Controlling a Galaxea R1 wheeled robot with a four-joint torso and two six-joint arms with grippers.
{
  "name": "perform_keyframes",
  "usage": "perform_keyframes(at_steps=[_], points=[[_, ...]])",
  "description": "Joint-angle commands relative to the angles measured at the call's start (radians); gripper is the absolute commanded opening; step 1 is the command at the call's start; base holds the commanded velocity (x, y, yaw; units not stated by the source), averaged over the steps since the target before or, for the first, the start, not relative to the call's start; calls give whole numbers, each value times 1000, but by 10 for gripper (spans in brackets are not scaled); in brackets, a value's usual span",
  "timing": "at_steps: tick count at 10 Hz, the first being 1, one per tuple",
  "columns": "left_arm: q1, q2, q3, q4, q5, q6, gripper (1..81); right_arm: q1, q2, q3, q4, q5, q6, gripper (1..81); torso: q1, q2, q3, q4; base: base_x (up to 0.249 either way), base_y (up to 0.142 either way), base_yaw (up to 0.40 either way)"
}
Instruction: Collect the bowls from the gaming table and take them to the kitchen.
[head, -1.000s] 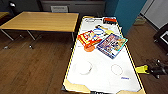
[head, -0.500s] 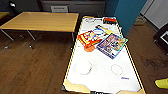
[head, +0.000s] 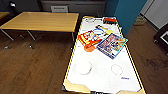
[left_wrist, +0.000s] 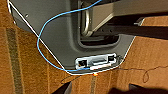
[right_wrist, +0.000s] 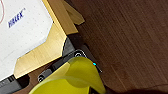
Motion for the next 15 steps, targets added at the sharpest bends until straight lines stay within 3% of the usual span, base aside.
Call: perform_keyframes(at_steps=[1, 3, 6, 7, 8, 11, 15], points=[[10, -177, 274, 7, 22, 6, 811, -293, 4, 53, -83, 258, -24, 10, 0, 0, 0, 0, 0, 0, 0], [-5, -309, 440, 5, 19, 6, 811, -453, 90, -9, -103, 416, -27, 10, 0, 0, 0, 0, 0, 0, 0], [-51, -459, 613, 1, 20, -3, 811, -619, 199, -69, -155, 561, -29, 10, 0, 0, 0, 0, 0, 0, 0], [-62, -496, 656, -2, 20, -5, 811, -698, 247, -99, -189, 677, -27, 10, 0, 0, 0, 0, 0, 0, 0], [-70, -525, 694, -1, 19, -5, 811, -750, 283, -120, -205, 749, -29, 10, 0, 0, 0, 0, 0, 0, 0], [-104, -644, 815, 1, -50, -5, 811, -821, 371, -190, -236, 775, -29, 10, 0, 0, 0, 0, 0, 0, 0], [-186, -830, 1004, -7, -53, -40, 811, -916, 492, -240, -308, 852, -27, 10, 0, 0, 0, 0, 0, 0, 0]])
